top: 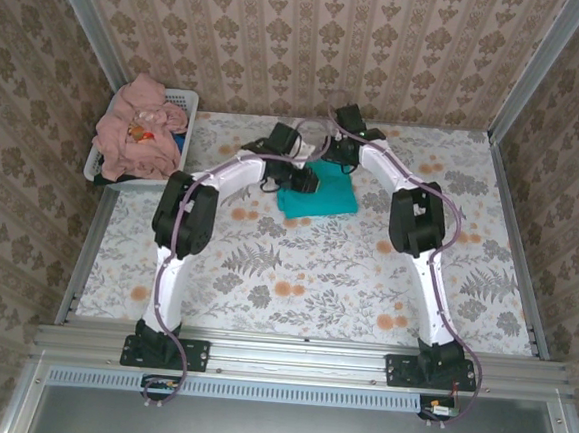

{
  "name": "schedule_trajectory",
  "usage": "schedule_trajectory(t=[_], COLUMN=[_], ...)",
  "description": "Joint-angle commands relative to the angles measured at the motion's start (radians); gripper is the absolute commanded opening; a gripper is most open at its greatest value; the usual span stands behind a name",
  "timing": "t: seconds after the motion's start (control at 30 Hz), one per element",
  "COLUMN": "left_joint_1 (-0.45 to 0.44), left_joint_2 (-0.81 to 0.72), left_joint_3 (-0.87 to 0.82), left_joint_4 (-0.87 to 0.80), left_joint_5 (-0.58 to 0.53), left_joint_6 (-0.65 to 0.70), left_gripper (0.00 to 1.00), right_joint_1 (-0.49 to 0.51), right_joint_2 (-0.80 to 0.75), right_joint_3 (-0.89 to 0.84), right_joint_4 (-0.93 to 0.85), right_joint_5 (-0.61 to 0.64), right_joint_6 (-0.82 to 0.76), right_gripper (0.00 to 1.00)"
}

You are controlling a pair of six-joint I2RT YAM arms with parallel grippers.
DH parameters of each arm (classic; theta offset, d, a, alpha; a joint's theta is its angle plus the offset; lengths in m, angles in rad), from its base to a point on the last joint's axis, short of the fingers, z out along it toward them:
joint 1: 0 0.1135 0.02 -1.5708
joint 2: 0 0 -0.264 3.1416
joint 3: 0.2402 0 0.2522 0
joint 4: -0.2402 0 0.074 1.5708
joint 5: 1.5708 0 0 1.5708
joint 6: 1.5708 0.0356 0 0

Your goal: Fold and stack the t-shirts

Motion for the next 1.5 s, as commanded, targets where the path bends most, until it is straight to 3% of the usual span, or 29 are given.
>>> schedule_trajectory(t=[0.0,0.13,0.3,0.43,0.53,0.63,0.67,0.7,0.87,1.03,1.23,1.37,1.47], left_joint_1=[0.028,0.033,0.037,0.057,0.084,0.148,0.164,0.179,0.259,0.358,0.463,0.506,0.518], left_joint_2=[0.014,0.009,-0.024,-0.092,-0.182,-0.301,-0.345,-0.395,-0.652,-0.91,-1.135,-1.172,-1.174], left_joint_3=[-0.098,-0.159,-0.168,-0.122,-0.126,-0.195,-0.222,-0.255,-0.465,-0.682,-0.873,-0.881,-0.882], left_joint_4=[0.063,0.063,0.051,0.036,0.071,0.126,0.139,0.139,0.172,0.209,0.238,0.183,0.163], left_joint_5=[0.021,0.001,-0.001,0.021,0.063,0.059,0.048,0.027,-0.101,-0.173,-0.243,-0.261,-0.267], left_joint_6=[-0.035,-0.024,-0.005,-0.005,-0.035,-0.061,-0.062,-0.065,-0.099,-0.108,-0.134,-0.108,-0.091], left_gripper=[0.25,0.23,0.24,0.31,0.43,0.59,0.97,1.0,1.0,1.0,1.0,1.0,1.0], right_joint_1=[-0.056,-0.105,-0.124,-0.091,-0.043,0.037,0.071,0.102,0.146,0.132,0.027,-0.07,-0.163], right_joint_2=[0.055,0.05,-0.058,-0.281,-0.46,-0.527,-0.528,-0.515,-0.361,-0.197,-0.128,-0.114,-0.032], right_joint_3=[0.075,0.112,0.09,-0.221,-0.541,-0.685,-0.702,-0.706,-0.574,-0.334,-0.221,-0.185,-0.017], right_joint_4=[-0.107,-0.116,-0.167,-0.058,0.135,0.198,0.2,0.205,0.104,-0.177,-0.355,-0.366,-0.486], right_joint_5=[-0.043,-0.069,-0.04,-0.039,-0.042,-0.04,-0.017,-0.008,0.056,0.215,0.316,0.324,0.328], right_joint_6=[0.082,0.086,0.022,0.021,0.061,0.077,0.08,0.076,0.057,-0.002,-0.042,-0.135,-0.17], right_gripper=[0.26,0.27,0.37,0.46,0.48,0.48,0.49,0.52,0.55,0.58,0.58,0.59,0.58])
